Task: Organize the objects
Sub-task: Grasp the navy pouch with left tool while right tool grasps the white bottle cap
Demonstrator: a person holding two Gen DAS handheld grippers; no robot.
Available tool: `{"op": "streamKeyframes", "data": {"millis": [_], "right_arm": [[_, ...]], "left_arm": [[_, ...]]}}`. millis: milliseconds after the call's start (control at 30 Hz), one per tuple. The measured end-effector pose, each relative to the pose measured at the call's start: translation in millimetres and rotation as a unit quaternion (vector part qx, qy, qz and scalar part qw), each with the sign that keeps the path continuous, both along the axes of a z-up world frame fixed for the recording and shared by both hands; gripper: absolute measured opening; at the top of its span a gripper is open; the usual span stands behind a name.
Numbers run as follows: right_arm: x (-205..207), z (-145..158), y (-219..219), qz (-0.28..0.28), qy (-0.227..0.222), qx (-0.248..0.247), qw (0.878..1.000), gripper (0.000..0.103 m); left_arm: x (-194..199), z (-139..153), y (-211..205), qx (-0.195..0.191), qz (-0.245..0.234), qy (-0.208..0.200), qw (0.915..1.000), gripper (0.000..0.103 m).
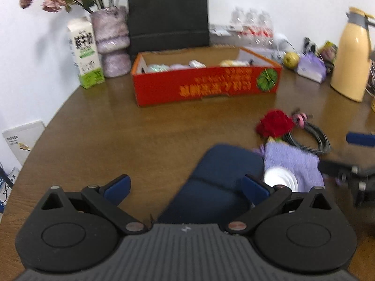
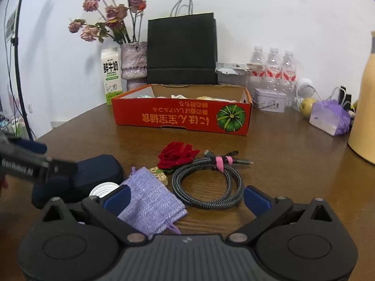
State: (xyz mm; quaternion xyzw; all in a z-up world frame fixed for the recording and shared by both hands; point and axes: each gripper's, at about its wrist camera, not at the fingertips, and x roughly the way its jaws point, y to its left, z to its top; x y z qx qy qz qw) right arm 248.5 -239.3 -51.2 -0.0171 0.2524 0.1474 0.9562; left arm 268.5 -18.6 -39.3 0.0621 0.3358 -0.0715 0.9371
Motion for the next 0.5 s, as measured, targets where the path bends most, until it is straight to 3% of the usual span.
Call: {"op": "streamKeyframes", "data": {"millis": [233,400,500], "right_arm": [[1,0,-5,-0.014,0.012,0.004,1.000,0.103],[1,-1,-4,-0.017,0.016,0.001,1.000,0.103],[2,-2,-3,-0.019,0.021,0.000,1.000,0.103]], "left_arm": [[2,-15,-7,-0.001,-0.026,0.024,0.9994,0.103],[22,-24,-2,-0.024,-0.005,0.039,0.9989,0.103],[29,-26,3,-0.028,0.020,0.022,0.9992,0.103]]}}
